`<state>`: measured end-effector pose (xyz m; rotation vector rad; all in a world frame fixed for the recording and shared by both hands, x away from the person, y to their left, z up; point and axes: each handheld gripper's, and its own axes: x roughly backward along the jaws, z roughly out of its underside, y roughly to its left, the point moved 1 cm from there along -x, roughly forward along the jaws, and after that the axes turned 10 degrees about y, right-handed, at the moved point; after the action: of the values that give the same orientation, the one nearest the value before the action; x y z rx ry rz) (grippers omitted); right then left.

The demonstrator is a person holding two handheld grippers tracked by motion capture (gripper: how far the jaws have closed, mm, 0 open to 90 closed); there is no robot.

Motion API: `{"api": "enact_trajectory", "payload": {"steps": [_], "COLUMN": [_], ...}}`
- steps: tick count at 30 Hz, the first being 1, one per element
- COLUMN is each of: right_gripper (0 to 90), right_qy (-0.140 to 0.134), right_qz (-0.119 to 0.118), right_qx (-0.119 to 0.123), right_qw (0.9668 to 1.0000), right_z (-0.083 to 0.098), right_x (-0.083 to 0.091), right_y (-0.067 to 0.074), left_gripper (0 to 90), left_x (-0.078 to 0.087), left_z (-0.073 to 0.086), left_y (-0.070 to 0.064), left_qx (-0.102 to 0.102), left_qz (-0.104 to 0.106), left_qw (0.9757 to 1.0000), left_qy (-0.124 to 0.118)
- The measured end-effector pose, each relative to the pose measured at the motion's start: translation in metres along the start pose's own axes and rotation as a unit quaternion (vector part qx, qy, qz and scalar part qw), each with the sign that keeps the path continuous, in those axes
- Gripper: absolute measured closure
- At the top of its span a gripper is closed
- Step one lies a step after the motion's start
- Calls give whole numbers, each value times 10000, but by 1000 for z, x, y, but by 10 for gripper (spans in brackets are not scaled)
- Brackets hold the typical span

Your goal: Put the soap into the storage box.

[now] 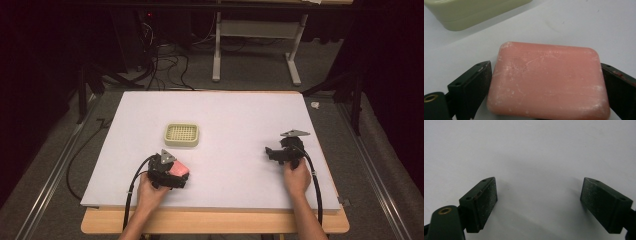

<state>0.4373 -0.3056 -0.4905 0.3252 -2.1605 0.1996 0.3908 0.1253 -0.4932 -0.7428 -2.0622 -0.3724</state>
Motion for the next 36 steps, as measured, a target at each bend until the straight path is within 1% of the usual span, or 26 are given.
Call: {"api": "enact_trajectory", "payload": {"steps": [3, 5, 10, 22, 25, 28, 32, 36], "right_gripper": [146, 146, 146, 146, 146, 146, 146, 146], "right_qy": [-2, -1, -1, -1, 2, 0, 0, 0], "right_qz": [1, 0, -2, -2, -4, -4, -3, -5], "right_qx": [1, 0, -1, -1, -2, -4, -4, -2], "right_qw": [10000, 10000, 10000, 10000, 10000, 10000, 10000, 10000], "right_z": [0, 0, 0, 0, 0, 0, 0, 0], "right_x": [0, 0, 0, 0, 0, 0, 0, 0], "right_y": [0, 0, 0, 0, 0, 0, 0, 0], "left_gripper": [78, 132, 135, 137, 138, 137, 138, 138], "left_x": [1, 3, 3, 4, 6, 11, 15, 17], "left_z": [1, 2, 2, -1, -2, -4, -7, -11], "left_y": [-1, -3, -3, -2, -2, -3, -3, -4], "left_qx": [-16, -93, -49, 67, 58, 89, 78, 55], "left_qz": [15, 0, 0, -40, -33, 31, 35, 22], "left_qw": [10000, 10000, 10000, 9999, 10000, 10000, 9999, 9999], "left_qy": [-9, -32, -41, 71, 49, -29, -111, -123]}}
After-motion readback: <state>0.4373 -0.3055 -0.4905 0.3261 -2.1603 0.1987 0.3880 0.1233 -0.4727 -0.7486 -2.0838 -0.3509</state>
